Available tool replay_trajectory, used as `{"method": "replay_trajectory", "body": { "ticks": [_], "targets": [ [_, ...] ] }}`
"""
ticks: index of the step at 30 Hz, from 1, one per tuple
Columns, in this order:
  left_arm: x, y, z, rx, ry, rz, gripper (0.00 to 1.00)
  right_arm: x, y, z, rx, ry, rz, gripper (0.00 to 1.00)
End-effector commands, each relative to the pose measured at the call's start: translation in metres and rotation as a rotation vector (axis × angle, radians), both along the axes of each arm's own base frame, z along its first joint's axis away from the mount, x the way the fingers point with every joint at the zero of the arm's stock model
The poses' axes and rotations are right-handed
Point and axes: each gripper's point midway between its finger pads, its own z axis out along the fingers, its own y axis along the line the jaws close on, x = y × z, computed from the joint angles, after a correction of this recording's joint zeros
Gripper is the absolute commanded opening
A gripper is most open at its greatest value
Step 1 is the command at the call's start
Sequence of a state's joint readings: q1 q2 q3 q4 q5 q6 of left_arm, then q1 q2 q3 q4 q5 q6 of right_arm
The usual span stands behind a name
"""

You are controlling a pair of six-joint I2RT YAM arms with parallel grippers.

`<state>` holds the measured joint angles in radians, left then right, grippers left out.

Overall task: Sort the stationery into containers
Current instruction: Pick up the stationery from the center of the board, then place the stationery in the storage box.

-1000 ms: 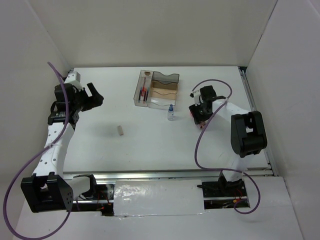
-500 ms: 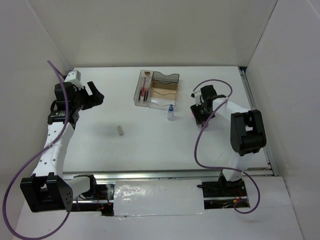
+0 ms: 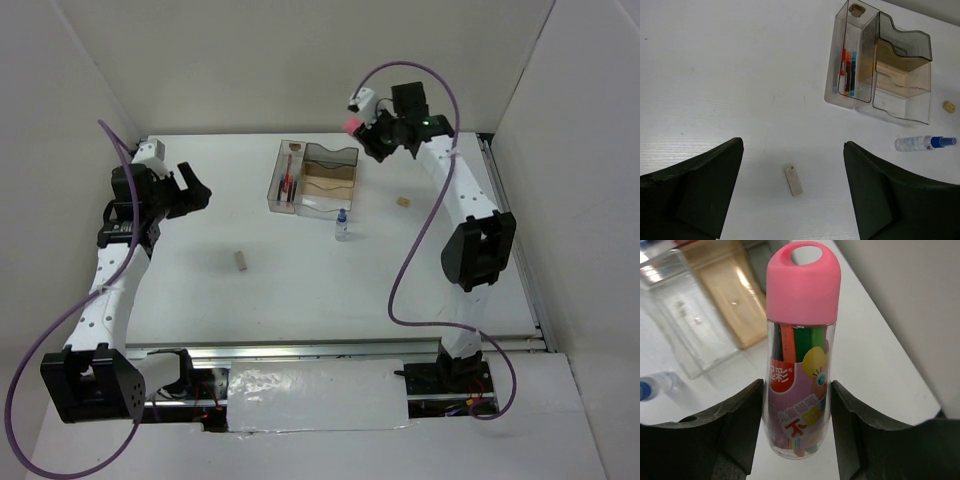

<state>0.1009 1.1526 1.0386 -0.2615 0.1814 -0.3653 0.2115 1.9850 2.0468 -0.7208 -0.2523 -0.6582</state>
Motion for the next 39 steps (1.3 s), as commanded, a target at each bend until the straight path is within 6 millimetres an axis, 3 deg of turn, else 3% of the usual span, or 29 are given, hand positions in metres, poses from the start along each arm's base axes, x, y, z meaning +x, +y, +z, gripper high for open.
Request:
{"method": "replay_trajectory", "body": {
  "ticks": [1, 3, 9, 15, 22, 34, 39],
  "targets": [
    [0.004, -0.003, 0.009, 0.017, -0.052, -0.028, 0.94, -0.022, 0.058, -0.033, -0.113, 0.029, 0.283, 0.00],
    [0.003, -0.002, 0.008, 0.026, -0.050, -0.028, 0.94, -0.029, 0.078, -0.045, -0.135, 0.025, 0.345, 0.00],
    [0.001, -0.003, -0.001, 0.026, -0.039, -0.036, 0.94, -0.029, 0.124, -0.055, -0.122, -0.007, 0.442, 0.00],
    [0.001, -0.004, 0.002, 0.029, -0.044, -0.038, 0.94, -0.036, 0.145, -0.081, -0.181, 0.009, 0.518, 0.03],
    [0.001, -0.002, -0.002, 0.034, -0.039, -0.033, 0.94, -0.033, 0.139, -0.110, -0.239, 0.040, 0.545, 0.06],
    [0.004, 0.000, -0.006, 0.042, -0.029, -0.027, 0.94, -0.028, 0.137, -0.131, -0.264, 0.067, 0.534, 0.15],
    [0.005, 0.000, -0.009, 0.041, -0.019, -0.027, 0.95, -0.025, 0.135, -0.136, -0.274, 0.070, 0.518, 0.40]
  ]
}}
